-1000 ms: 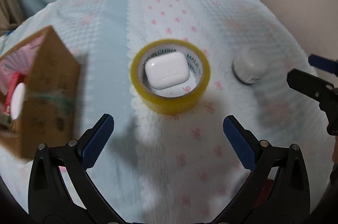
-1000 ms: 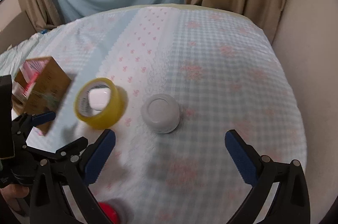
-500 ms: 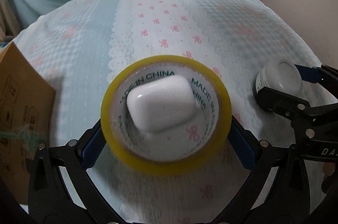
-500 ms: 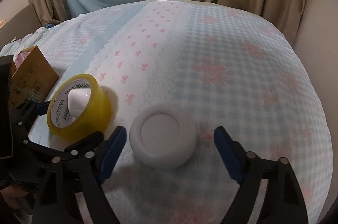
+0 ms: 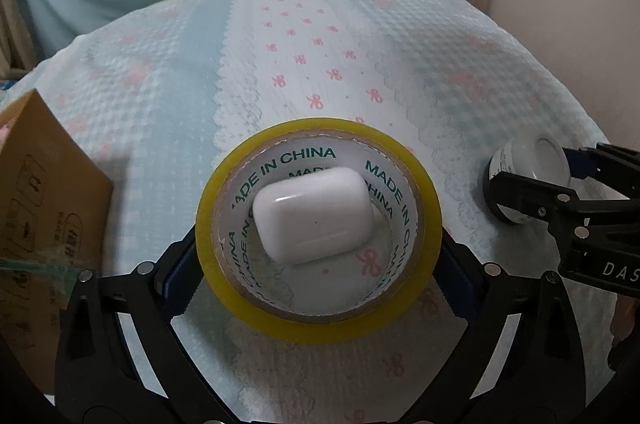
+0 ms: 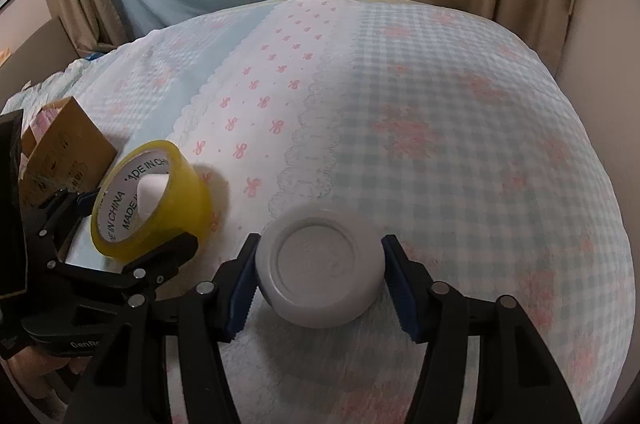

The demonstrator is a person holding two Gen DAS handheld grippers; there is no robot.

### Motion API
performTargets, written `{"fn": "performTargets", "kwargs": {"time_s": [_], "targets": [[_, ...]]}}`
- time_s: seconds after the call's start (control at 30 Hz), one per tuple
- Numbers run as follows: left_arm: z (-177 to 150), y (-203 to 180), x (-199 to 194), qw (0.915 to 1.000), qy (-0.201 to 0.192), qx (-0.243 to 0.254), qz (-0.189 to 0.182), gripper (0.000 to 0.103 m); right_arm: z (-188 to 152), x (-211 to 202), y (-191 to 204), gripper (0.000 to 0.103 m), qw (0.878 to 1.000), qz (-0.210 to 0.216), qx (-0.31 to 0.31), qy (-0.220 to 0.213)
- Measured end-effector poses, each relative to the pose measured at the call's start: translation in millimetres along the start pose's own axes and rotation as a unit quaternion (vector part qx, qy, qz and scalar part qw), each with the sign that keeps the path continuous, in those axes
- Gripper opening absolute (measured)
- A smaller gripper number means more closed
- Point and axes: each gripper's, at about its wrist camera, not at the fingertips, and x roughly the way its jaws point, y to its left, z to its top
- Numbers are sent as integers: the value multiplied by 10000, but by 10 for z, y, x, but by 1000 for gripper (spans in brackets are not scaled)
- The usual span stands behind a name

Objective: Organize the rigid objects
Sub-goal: 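Grasp the yellow tape roll with left tool while right tool grasps white cap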

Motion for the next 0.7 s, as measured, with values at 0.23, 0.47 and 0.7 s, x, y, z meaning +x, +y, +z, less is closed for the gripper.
{"fn": "performTargets", "kwargs": {"time_s": [0.23, 0.47, 0.7], "targets": [[57, 15, -298, 10000, -82, -44, -26, 97, 58, -317, 60, 55, 9998, -16, 101, -140], [201, 87, -915, 9996, -255, -151, -11, 97, 234, -908, 216, 55, 9991, -21, 221, -369], [482, 252, -1905, 9986, -392, -344, -5, 97, 510, -1743, 514, 55, 9981, 73, 374, -486]]}}
